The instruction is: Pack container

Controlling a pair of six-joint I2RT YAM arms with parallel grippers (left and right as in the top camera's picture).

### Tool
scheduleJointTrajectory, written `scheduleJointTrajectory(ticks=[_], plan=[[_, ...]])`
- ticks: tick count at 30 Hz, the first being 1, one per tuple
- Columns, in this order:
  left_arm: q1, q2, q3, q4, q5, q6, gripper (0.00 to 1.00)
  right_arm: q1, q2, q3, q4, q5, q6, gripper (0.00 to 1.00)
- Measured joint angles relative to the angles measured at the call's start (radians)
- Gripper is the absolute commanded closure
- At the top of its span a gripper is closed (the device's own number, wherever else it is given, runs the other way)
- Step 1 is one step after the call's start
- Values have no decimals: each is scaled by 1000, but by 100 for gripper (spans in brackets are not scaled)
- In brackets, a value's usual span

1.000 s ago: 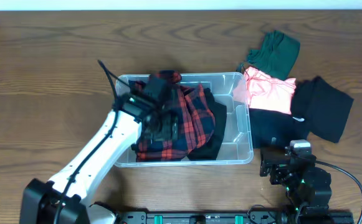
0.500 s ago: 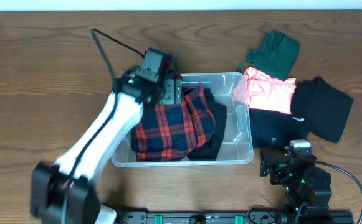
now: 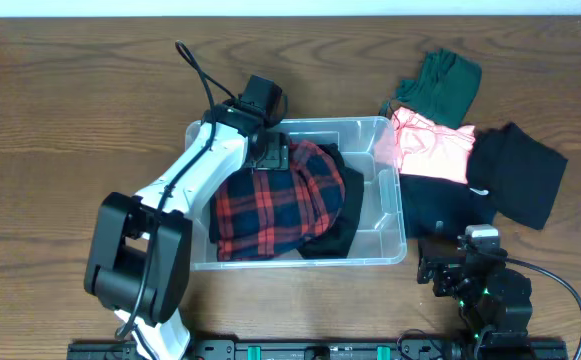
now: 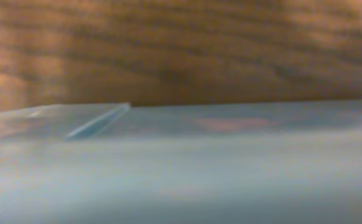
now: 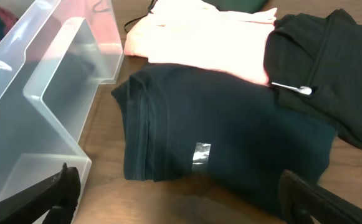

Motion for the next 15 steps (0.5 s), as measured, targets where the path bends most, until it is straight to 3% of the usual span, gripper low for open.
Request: scheduleJointTrajectory(ticks=[6, 15], plan=[[2, -158, 16, -163, 11, 3, 7, 0, 0, 0, 0, 0, 0, 1], [114, -587, 113, -193, -12, 5, 0, 0, 0, 0, -3, 5, -4, 1]])
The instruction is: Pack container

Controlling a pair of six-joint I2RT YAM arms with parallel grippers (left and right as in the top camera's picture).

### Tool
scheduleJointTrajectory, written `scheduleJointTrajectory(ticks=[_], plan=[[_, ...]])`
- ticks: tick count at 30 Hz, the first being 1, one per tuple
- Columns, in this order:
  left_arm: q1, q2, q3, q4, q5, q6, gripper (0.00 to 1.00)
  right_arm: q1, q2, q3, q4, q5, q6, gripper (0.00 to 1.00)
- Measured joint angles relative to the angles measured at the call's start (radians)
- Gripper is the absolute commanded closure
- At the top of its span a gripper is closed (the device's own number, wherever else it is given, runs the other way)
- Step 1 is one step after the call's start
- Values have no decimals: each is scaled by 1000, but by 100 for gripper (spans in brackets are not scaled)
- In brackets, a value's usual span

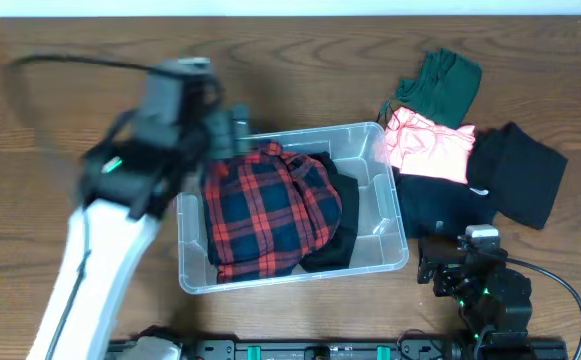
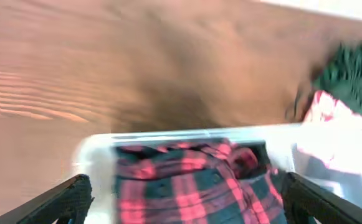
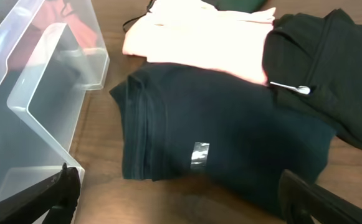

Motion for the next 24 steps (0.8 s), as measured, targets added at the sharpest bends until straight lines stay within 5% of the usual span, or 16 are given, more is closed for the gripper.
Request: scheduleJointTrajectory(ticks=[9, 15, 24], plan=[[273, -106, -1, -157, -76, 26, 2, 0, 0, -1, 101, -113, 202, 1], [426, -86, -3, -196, -81, 33, 2, 0, 17, 2, 357, -255, 305, 1], [449, -17, -12, -281, 16, 43, 2, 0, 432, 278, 284, -283, 296, 1]])
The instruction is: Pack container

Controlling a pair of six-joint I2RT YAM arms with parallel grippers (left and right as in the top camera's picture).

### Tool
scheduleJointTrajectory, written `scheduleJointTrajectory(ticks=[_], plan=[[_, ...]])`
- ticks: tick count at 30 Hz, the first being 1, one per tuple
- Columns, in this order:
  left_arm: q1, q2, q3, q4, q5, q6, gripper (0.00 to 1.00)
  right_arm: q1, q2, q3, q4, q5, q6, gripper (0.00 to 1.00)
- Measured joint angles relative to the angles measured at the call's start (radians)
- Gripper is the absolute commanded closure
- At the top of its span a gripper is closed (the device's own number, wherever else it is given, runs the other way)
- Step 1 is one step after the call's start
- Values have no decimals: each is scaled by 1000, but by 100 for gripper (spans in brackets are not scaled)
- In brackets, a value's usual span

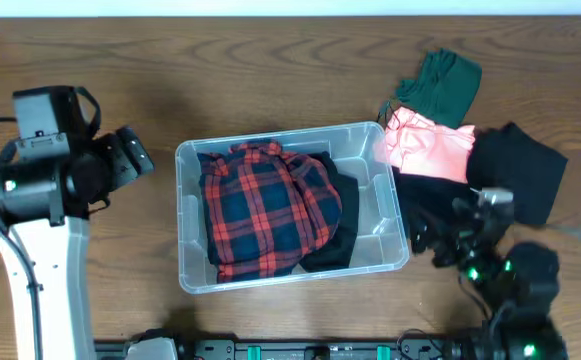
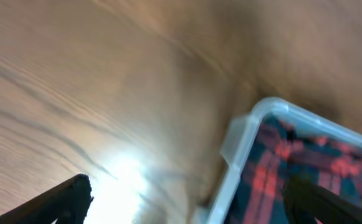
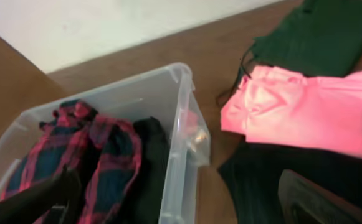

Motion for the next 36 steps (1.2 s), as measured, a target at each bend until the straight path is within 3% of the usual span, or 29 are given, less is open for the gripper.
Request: scheduleJointTrajectory(ticks=[7, 16, 25, 36], plan=[[-44, 27, -2, -27, 248, 172, 10, -2, 417, 359, -105, 67, -77, 1], [-301, 99, -25, -40, 363, 320, 19, -63, 597, 589, -166, 151, -98, 1], [-498, 350, -133, 120, 292, 245, 21, -98, 597, 591, -238, 167, -128, 1], [-546, 605, -101, 304, 253, 134, 21, -98, 597, 591, -240, 172, -164, 1]])
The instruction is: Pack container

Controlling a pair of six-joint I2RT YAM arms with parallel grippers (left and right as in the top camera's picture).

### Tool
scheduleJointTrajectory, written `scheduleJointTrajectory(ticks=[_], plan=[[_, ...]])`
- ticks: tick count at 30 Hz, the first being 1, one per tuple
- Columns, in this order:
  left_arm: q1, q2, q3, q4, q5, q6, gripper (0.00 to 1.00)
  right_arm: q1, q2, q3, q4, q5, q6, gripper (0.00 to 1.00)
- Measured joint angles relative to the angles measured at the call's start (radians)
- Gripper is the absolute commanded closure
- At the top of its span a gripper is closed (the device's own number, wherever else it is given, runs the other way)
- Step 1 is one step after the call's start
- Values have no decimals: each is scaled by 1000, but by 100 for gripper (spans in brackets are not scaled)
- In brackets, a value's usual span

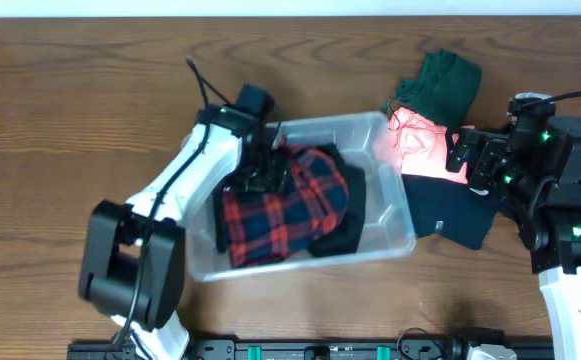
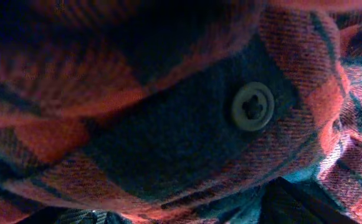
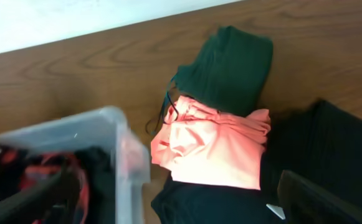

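Note:
A clear plastic container (image 1: pixel 395 232) holds a red-and-navy plaid shirt (image 1: pixel 290 205) and a black garment (image 1: pixel 345 228). My left gripper (image 1: pixel 263 172) is down inside it against the shirt. The left wrist view is filled by plaid cloth (image 2: pixel 168 124) with a button (image 2: pixel 252 106), and the left gripper (image 2: pixel 181 211) has its fingers spread, open. My right gripper (image 3: pixel 179 186) hangs open above the pile beside the container: a pink garment (image 3: pixel 218 146), a green one (image 3: pixel 227 68) and black ones (image 3: pixel 330 149).
The garment pile lies right of the container: green (image 1: pixel 440 85) at the back, pink (image 1: pixel 420 145) and black (image 1: pixel 455 215) toward the front. The right arm covers the far-right black garment. A container corner (image 3: pixel 124 155) shows in the right wrist view. The table (image 1: pixel 70 120) is brown wood.
My left arm was raised left of the container over bare wood; now its gripper is down on the plaid shirt. The right arm has moved from the front right to above the pink garment. The container has turned slightly.
At first my left gripper was at the container's back edge by the shirt, the right arm parked low at the front right. Then the left arm was up and out to the left and the container sat further left. Now the left is back in the container and the right over the pile.

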Motion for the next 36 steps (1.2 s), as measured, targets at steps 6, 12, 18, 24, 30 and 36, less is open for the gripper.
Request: scheduleJointTrajectory(ticks=[6, 12, 18, 24, 30, 36], plan=[[37, 60, 37, 124, 62, -34, 21, 0, 0, 0, 0, 0, 0, 1], [101, 77, 46, 161, 101, 12, 18, 0, 0, 0, 0, 0, 0, 1], [195, 88, 47, 243, 101, 105, 17, 0, 0, 0, 0, 0, 0, 1], [262, 101, 47, 327, 84, 207, 16, 0, 0, 0, 0, 0, 0, 1], [254, 106, 84, 254, 57, 226, 13, 0, 0, 0, 0, 0, 0, 1], [231, 63, 120, 42, -43, 198, 2, 0, 0, 0, -1, 0, 0, 1]])
